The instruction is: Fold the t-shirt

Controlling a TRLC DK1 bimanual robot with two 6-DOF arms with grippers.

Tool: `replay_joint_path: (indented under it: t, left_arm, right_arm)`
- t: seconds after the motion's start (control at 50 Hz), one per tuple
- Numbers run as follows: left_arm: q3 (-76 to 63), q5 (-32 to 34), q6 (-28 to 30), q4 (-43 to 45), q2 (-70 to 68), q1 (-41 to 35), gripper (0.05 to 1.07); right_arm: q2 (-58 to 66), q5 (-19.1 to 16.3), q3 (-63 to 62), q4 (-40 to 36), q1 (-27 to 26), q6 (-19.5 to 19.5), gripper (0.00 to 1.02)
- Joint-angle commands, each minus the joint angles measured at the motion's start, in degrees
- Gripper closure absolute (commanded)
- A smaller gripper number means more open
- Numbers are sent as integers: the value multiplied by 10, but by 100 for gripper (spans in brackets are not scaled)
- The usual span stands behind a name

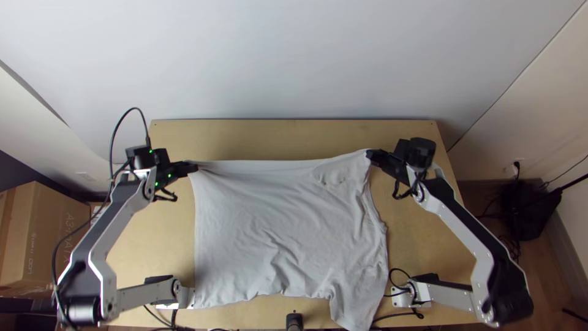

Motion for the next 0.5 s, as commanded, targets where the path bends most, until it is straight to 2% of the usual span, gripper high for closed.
replay_joint_path:
  t: [0.0, 0.24, 0.48]
  left_arm:
    - [83, 4, 8, 21, 82, 10, 105]
    - [231, 4, 10, 10, 239, 12, 105]
    - [371, 4, 10, -32, 358, 6, 105]
  right_arm:
    - [75, 1, 59, 24, -12, -14, 100]
    - [209, 1, 187, 22, -27, -33, 100]
    - [330, 2, 309, 6, -34, -34, 100]
